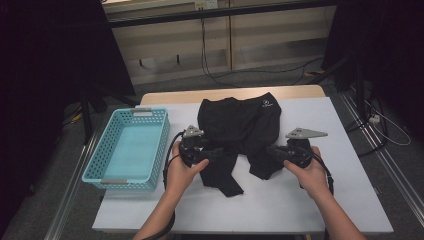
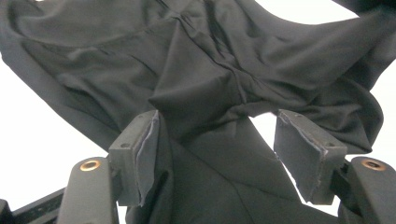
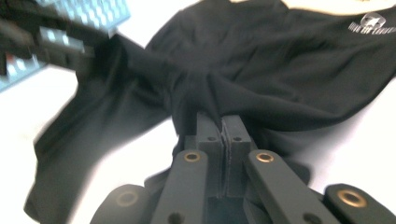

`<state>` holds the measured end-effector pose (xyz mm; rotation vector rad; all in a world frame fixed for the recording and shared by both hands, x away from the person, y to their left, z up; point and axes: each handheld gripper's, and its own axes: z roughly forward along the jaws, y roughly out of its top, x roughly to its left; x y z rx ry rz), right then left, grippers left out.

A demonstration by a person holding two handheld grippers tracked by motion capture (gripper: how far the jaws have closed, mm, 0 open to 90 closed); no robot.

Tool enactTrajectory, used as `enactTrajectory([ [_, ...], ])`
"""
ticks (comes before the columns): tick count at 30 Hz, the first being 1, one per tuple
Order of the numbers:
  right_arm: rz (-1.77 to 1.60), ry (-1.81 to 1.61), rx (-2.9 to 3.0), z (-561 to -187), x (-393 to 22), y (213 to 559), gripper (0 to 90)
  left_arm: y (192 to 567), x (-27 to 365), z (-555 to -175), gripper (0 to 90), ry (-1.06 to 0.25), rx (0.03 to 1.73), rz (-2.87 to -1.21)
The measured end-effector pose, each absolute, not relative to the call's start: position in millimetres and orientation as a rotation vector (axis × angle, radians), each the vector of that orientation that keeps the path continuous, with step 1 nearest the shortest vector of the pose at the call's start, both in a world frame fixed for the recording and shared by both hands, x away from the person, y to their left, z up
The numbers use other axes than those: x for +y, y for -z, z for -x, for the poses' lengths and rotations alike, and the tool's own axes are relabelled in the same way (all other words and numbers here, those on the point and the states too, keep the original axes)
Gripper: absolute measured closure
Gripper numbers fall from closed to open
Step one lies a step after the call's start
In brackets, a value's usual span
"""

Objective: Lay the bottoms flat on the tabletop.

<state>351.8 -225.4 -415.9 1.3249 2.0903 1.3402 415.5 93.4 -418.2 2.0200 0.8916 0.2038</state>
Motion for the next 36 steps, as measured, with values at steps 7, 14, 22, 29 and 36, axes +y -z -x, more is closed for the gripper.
enactTrajectory([
  [7,-1.462,-1.245,1.972,-361,-255,431,74.3,423,89,-415,28.4,-0.185,0.877,-2.047],
  [14,-1.428,-1.099,1.958,-349,-259,426,54.8,424,89,-415,22.4,-0.205,0.854,-2.057],
  [22,-1.375,-1.055,2.126,-337,-246,434,71.9,422,88,-413,20.7,-0.213,0.843,-2.052],
  [29,-1.369,-0.929,2.221,-345,-233,455,83.5,422,85,-413,20.6,-0.204,0.83,-2.06],
  [36,-1.435,-1.056,2.145,-349,-251,444,88.8,422,87,-413,20.9,-0.205,0.832,-2.061],
])
